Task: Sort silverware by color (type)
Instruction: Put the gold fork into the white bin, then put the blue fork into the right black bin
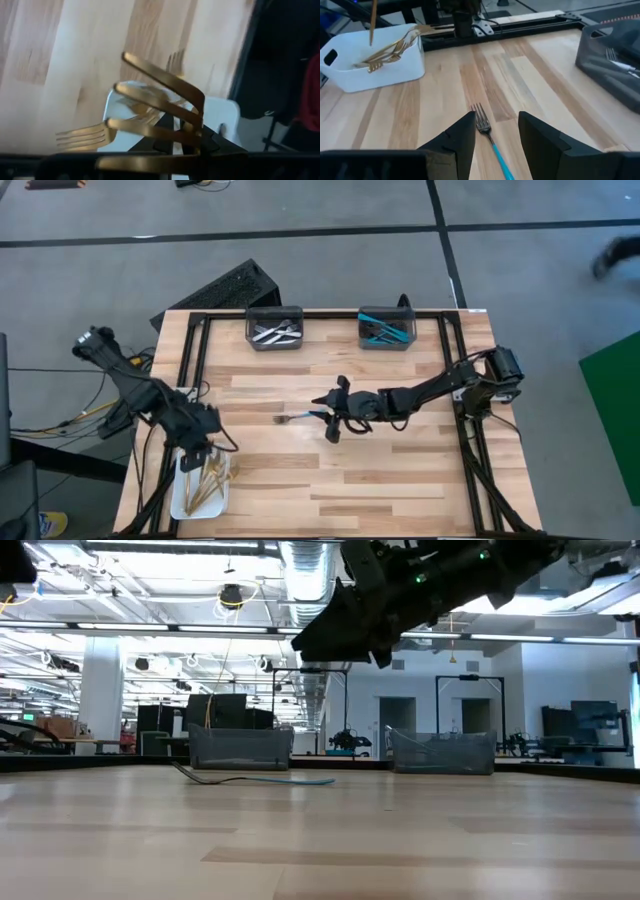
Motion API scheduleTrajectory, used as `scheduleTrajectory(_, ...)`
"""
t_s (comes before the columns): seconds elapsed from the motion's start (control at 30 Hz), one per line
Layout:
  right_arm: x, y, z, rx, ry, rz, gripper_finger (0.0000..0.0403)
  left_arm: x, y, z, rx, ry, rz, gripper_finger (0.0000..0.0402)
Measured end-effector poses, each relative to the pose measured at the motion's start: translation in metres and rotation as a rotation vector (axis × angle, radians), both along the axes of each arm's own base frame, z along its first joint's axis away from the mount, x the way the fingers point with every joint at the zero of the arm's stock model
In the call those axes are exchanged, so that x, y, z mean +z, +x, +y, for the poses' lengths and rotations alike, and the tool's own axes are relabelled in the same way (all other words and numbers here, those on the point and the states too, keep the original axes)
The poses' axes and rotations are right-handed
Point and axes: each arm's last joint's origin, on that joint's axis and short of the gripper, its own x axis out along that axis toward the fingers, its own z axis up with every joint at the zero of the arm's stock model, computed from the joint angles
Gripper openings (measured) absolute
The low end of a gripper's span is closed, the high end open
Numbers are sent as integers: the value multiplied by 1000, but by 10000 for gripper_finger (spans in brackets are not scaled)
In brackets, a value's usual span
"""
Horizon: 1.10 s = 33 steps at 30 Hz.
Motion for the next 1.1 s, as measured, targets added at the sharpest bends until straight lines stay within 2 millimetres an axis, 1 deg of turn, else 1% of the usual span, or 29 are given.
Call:
scheduleTrajectory(0.07, -7, 5, 1, 2, 0, 3, 172, -11, -2, -3, -9, 23, 28, 15)
scheduleTrajectory(0.13, -21, 10, 3, 27, 0, 56, 172, -26, -3, -5, -5, 39, 64, 15)
scheduleTrajectory(0.23, -37, 30, 6, 61, 13, 80, 172, -45, -6, -5, 8, 61, 123, 18)
scheduleTrajectory(0.33, -52, 48, 9, 82, -16, 132, 172, -53, -7, -4, 34, 80, 139, 33)
scheduleTrajectory(0.4, -58, 59, 9, 91, -49, 177, 172, -53, -8, -5, 31, 82, 132, 52)
scheduleTrajectory(0.5, -59, 76, 7, 88, -70, 231, 172, -53, -9, -7, 17, 79, 137, 95)
scheduleTrajectory(0.63, -61, 92, -4, 67, -84, 301, 172, -54, -13, -4, 42, 104, 181, 155)
scheduleTrajectory(0.77, -68, 99, -17, 80, -77, 365, 172, -55, -14, 0, 105, 161, 173, 194)
scheduleTrajectory(0.9, -78, 97, -27, 128, -4, 434, 172, -55, -11, 1, 138, 211, 101, 205)
scheduleTrajectory(1.03, -85, 95, -28, 131, 3, 492, 162, -52, -5, 1, 115, 303, -61, 206)
scheduleTrajectory(1.1, -86, 93, -28, 124, 8, 512, 141, -50, -1, 1, 87, 371, -164, 206)
